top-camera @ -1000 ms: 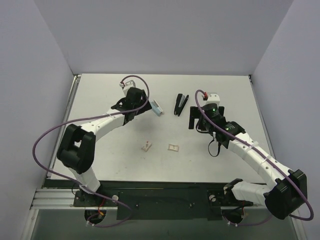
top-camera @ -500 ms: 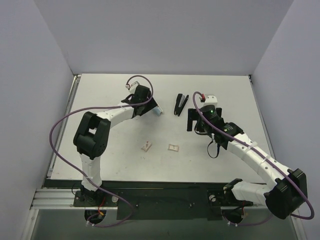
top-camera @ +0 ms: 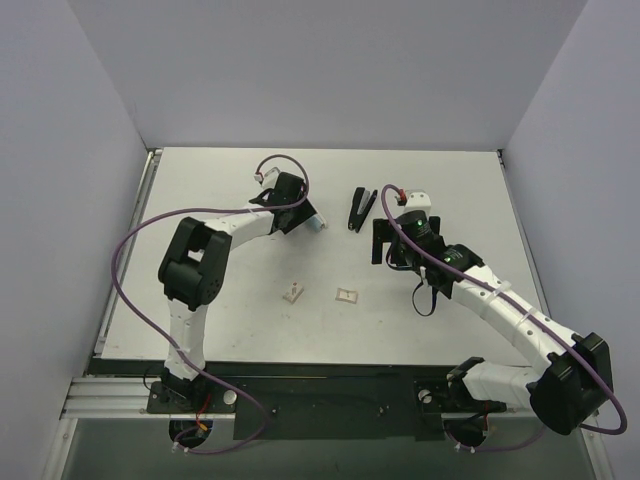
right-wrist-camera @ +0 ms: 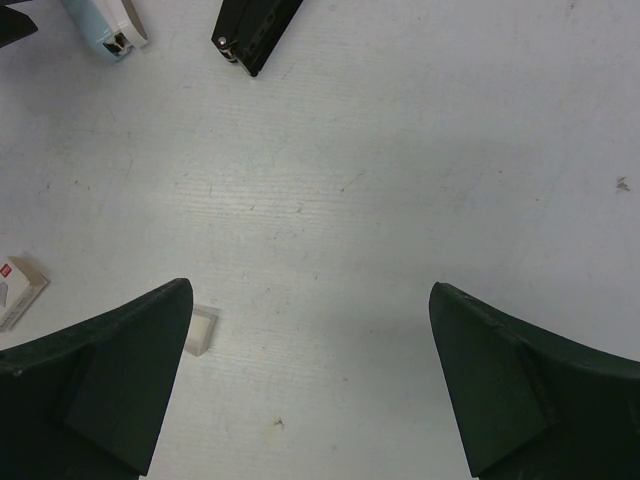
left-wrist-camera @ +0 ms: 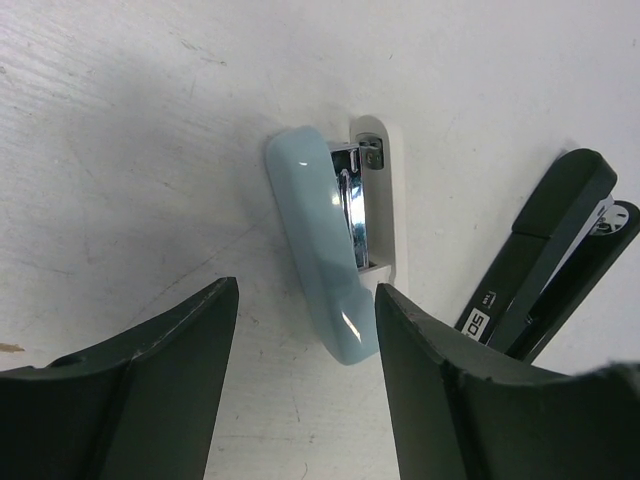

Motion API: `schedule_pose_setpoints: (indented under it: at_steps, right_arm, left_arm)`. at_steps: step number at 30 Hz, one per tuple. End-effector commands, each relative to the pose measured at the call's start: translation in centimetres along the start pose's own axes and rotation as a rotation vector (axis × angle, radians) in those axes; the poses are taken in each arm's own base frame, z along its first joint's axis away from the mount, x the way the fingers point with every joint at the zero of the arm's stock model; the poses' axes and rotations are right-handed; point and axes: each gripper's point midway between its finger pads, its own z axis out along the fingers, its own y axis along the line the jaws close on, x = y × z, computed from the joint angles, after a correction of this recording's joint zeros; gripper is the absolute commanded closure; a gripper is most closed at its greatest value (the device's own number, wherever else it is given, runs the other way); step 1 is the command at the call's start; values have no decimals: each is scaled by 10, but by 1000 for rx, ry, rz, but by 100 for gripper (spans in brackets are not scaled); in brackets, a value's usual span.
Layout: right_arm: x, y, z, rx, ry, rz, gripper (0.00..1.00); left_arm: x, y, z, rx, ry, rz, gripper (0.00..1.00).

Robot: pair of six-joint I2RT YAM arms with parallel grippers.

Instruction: Unload the staples from the stapler

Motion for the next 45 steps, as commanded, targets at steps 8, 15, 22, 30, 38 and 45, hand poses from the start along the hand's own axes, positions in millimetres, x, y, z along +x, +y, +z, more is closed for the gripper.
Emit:
schedule_pose_setpoints:
  at_steps: [8,15,22,30,38,45]
  right_arm:
    - [-2,1,0,7,-1,-11,1]
    - [-1,2,-1,5,1,-15,1]
    - [-1,4,1,3,7,-20,1]
    - [0,4,1,7,10,-24,1]
    - [1,3,2,11,12,-24,1]
    - [2,2,2,15,15,-26,1]
  left_arm:
    - [-26,-11,5,13,-76,-51,35]
    - [-31,-14,11,19,-81,-70,35]
    - [-33,-19,17,26,-81,-81,34]
    - [-25,-17,28,14,-60,-86,34]
    - [-17,-7,35,-11,-48,-82,46]
    - [-14,-5,37,-10,-41,-76,66]
